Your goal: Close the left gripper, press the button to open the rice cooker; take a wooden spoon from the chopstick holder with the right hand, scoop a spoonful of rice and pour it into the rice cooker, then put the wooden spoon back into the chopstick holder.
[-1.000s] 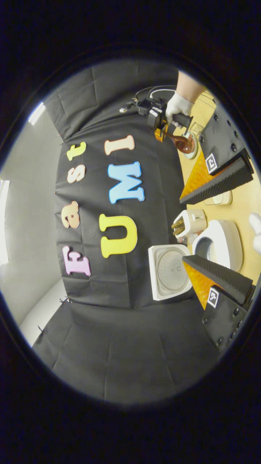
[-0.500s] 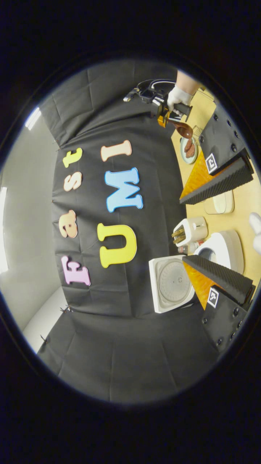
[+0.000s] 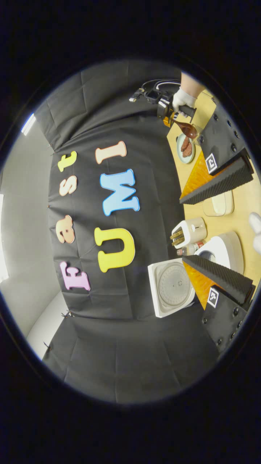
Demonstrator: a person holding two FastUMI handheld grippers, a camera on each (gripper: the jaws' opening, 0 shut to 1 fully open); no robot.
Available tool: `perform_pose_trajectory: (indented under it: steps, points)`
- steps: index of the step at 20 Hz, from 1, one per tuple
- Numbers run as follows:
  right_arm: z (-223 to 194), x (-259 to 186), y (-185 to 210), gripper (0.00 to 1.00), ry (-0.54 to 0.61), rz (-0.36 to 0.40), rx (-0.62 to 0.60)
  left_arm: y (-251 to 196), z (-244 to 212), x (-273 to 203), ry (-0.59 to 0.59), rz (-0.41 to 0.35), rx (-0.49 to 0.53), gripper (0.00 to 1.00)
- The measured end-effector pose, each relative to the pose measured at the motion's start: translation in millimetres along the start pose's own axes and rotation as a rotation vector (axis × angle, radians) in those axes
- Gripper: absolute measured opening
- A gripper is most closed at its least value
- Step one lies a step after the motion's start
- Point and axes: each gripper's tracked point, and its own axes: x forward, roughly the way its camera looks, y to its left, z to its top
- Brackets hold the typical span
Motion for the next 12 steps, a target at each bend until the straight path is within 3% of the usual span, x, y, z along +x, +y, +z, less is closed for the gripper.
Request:
perform_pose_trajectory:
  steps: [6,7,8,10,12]
  points:
    - [-47.9,13.6,-17.1,0.18,0.078,-0.041,-0.078,-9.9,-1.4,2.5,0.008,0.005,0.016,0.98]
    - [-47.9,10.3,-17.1,0.18,0.074,-0.036,-0.074,-10.0,0.4,2.6,0.004,0.009,0.019,1.0]
    - [-43.1,15.4,-20.1,0.19,0.067,-0.05,-0.067,-10.2,2.1,2.4,0.002,0.009,0.021,0.95]
    - [-45.1,13.0,-21.2,0.18,0.071,-0.051,-0.058,-10.2,2.4,1.6,0.002,0.01,0.024,0.95]
    - [-46.9,12.1,-23.9,0.18,0.085,-0.059,-0.055,-8.8,1.3,0.7,0.004,0.015,0.022,1.0]
